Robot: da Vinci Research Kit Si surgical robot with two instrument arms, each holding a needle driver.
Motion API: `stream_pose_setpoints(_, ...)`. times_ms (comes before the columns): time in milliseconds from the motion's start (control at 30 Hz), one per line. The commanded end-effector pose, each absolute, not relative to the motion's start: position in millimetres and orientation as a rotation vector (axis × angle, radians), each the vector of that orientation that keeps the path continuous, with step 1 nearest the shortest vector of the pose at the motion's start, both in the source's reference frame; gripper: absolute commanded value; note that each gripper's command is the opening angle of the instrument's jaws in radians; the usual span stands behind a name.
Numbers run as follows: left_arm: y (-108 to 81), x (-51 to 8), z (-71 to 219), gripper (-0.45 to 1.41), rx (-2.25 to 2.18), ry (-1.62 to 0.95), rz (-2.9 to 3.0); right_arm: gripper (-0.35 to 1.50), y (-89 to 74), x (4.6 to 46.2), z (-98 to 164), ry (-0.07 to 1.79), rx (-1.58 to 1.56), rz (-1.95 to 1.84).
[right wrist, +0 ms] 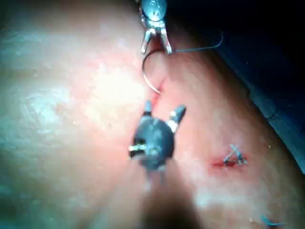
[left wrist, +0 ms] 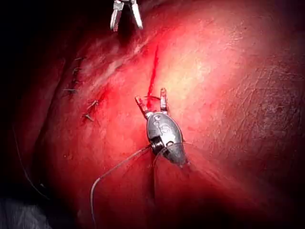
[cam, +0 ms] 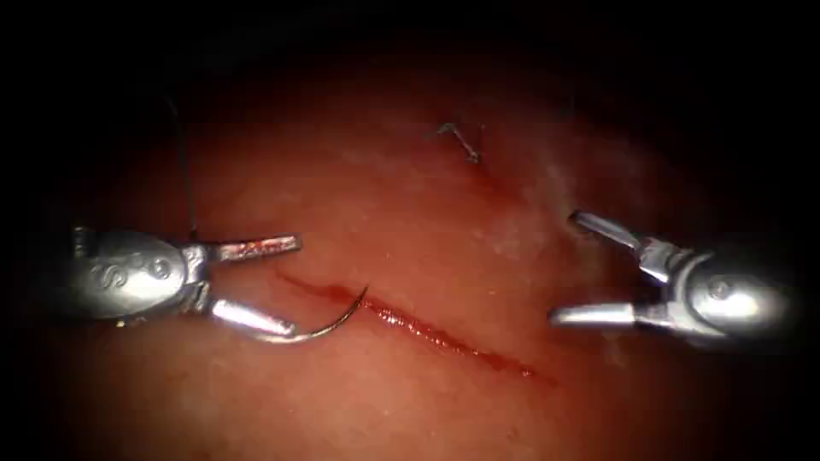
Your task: Wound Closure
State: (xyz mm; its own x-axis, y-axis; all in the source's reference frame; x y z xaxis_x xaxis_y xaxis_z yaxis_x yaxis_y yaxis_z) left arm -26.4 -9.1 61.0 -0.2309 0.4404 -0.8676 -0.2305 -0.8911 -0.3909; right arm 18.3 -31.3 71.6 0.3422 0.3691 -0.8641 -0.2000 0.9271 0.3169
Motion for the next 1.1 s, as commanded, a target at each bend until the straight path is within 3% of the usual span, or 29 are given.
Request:
stream_pose_setpoints(33,-9.1,-26.9,61.7,0.25,-1.615,-0.249,2.161,1.18,-31.3,19.0,72.0,1.168,0.164,0.371)
stream_pose_setpoints(1100,-10.3,-27.8,62.3,0.29,-1.539,-0.273,2.191,1.23,-32.9,19.1,72.3,1.162,0.17,0.348)
